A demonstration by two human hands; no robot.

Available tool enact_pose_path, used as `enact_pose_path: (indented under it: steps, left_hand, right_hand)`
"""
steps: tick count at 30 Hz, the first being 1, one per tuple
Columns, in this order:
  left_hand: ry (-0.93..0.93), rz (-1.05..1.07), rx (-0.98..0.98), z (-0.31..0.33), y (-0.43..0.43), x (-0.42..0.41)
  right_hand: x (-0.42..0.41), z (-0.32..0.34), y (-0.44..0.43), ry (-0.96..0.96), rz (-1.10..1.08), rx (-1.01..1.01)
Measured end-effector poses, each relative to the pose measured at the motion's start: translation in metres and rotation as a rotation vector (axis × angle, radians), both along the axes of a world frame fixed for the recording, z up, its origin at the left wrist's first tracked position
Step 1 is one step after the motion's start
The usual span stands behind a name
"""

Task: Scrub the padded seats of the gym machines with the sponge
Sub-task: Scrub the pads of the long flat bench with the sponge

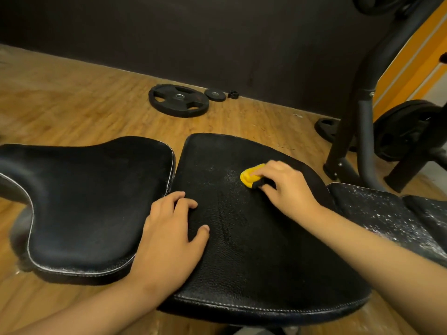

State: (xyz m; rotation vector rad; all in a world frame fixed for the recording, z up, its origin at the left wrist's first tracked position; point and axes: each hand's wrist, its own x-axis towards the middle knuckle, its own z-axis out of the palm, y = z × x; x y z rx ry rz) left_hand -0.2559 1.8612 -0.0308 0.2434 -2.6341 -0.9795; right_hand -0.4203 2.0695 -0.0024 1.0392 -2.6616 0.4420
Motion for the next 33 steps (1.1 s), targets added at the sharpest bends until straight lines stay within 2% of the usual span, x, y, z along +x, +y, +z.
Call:
enact_pose_path:
  steps: [6,17,20,25,29,33]
  left_hand:
    - [-0.042,0.054,0.121,0.002,-0.001,0.0]
    - [-0.03,0.046,0.147,-0.003,-0.004,-0.003]
    - [-0.029,0.041,0.136,-0.003,-0.004,-0.003]
    - [-0.02,0.035,0.155,-0.004,-0.004,0.0]
    - [-0.01,0.048,0.162,-0.004,-0.003,-0.001]
    - [-0.015,0.049,0.148,-0.004,-0.002,-0.004]
  right_hand:
    - [0.085,0.005,0.028,-0.096,0.167,0.031]
    - [-0.037,0.006,-0.058,0.042,0.053,0.072]
    - [-0.047,0.01,-0.069,0.041,0.013,0.109]
    - [0.011,0.007,-0.042,0.04,0.06,0.069]
    - [0.063,0.009,-0.011,-0.042,0.163,0.065]
    - [0.056,0.015,-0.015,-0.048,0.187,0.098]
